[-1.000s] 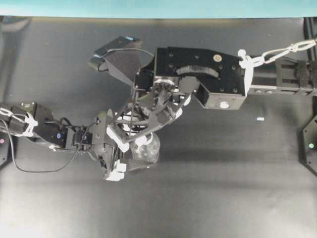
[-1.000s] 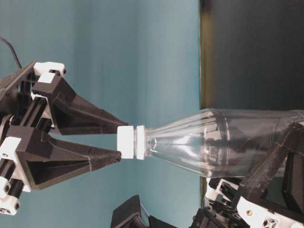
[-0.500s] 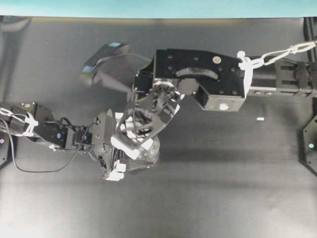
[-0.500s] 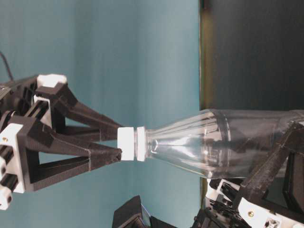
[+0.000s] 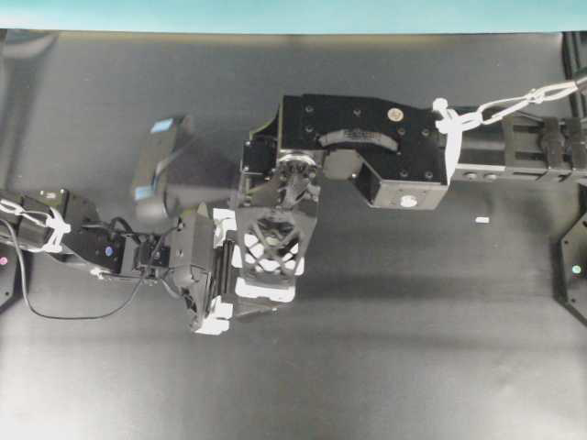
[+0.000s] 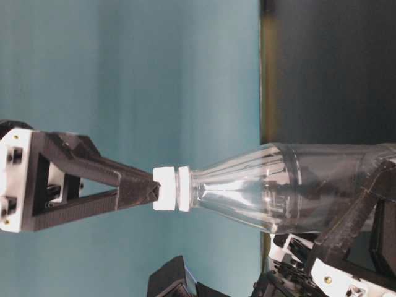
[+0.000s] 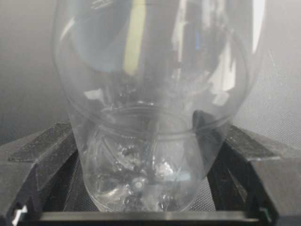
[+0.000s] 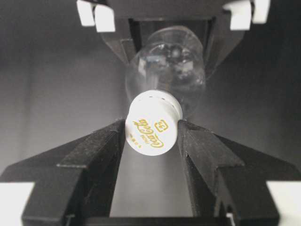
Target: Open the bottle cap by holding the bottle with the left arm and twisting the cap with the right arm.
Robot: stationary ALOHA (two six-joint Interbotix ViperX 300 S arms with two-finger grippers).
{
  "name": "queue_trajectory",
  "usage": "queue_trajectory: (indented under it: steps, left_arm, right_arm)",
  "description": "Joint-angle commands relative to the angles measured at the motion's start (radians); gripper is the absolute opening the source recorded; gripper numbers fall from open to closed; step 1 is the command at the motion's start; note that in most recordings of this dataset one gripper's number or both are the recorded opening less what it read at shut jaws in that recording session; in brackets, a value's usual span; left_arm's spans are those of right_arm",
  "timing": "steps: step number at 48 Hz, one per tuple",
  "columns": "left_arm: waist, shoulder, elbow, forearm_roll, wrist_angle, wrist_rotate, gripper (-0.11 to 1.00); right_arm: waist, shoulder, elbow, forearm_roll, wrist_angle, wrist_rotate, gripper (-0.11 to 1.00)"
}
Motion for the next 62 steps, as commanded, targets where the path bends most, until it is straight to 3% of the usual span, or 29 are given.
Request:
queue_trajectory:
  steps: [1,10,23,62]
  left_arm:
    - [0.009,0.012,0.012,-0.002,0.012,-0.008,0.83]
    - [0.005,0.012,0.011,-0.002,0.044,-0.008,0.83]
    - [0.002,0.014,0.008,-0.002,0.044,-0.008,0.83]
    - [0.0,0.014,0.0,-0.002,0.038,-0.002,0.83]
  right_arm:
    - [0.031,0.003,-0.023,0.005,0.0,-0.094,0.37]
    - [0.044,0.006,-0.026,-0.006,-0.003,-0.258,0.37]
    - [0.061,0.006,-0.026,-0.061,0.002,-0.397,0.37]
    - [0.074,-0.003,-0.017,-0.063,-0.028,-0.393,0.37]
